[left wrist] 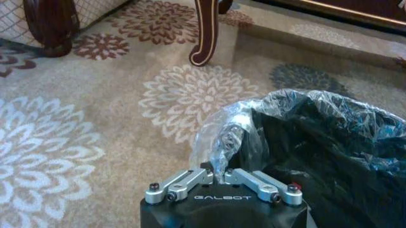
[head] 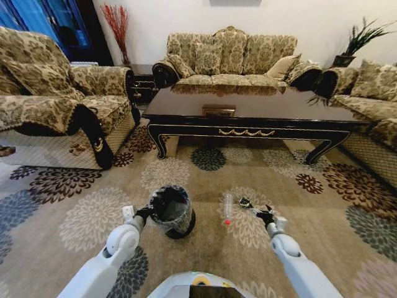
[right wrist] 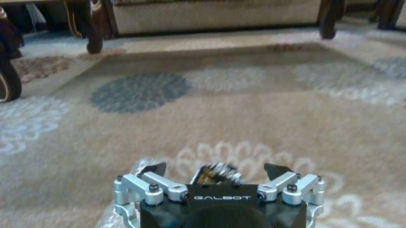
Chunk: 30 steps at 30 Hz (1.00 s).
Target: Move to the front of the table and pick up the trash from the floor, then place it into the trash bin.
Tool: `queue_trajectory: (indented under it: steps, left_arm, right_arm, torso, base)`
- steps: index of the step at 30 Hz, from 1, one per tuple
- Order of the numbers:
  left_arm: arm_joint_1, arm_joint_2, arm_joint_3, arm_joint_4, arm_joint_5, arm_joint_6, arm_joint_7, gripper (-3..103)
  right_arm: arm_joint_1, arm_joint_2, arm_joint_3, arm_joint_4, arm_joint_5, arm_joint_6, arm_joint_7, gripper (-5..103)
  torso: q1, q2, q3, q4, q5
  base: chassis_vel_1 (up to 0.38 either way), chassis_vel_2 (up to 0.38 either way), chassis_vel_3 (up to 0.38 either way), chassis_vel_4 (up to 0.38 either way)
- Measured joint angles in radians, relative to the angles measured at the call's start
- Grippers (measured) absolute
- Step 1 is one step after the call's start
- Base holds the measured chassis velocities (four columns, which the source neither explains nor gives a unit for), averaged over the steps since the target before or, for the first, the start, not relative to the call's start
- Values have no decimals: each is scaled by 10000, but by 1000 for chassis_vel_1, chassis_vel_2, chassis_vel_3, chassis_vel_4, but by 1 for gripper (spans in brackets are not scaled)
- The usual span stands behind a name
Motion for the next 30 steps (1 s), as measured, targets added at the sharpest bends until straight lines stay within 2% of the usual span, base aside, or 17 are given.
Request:
queue_trajectory:
  steps: [5, 8, 15, 18, 25, 30]
  left_arm:
    - [70, 3, -42, -97, -2, -1, -38, 3]
    - [129, 62, -66, -205, -37, -1, -56, 3]
    - [130, 416, -105, -352, -287, -2, -117, 3]
    - [-5, 456, -19, -218, -317, -1, -197, 3]
    - [-180, 564, 152, -217, -438, -1, -295, 3]
    - [-313, 678, 165, -188, -537, -11, -348, 3]
  right_arm:
    - [527, 414, -330, -1098, -274, 174, -54, 100]
    - [1039, 797, -211, -2237, -423, 597, -243, 100]
    - [1893, 1032, 180, -3695, 10, 1035, -579, 100]
    - [2101, 1216, 413, -3808, 430, 966, -602, 100]
    - [2370, 1455, 662, -4241, 611, 796, -540, 101]
    - [2558, 1516, 738, -4606, 615, 700, -539, 97]
  torso:
    - [0, 0, 0, -3, 0]
    - [0, 0, 0, -2, 0]
    - [0, 0, 0, -3, -1]
    - [0, 0, 0, -2, -1]
    - [0, 0, 0, -3, 0]
    - [0, 0, 0, -3, 0]
  base:
    - [0, 0, 0, 0]
    - [0, 0, 0, 0]
    - [0, 0, 0, 0]
    - [0, 0, 0, 0]
    - [0, 0, 0, 0]
    - [0, 0, 0, 0]
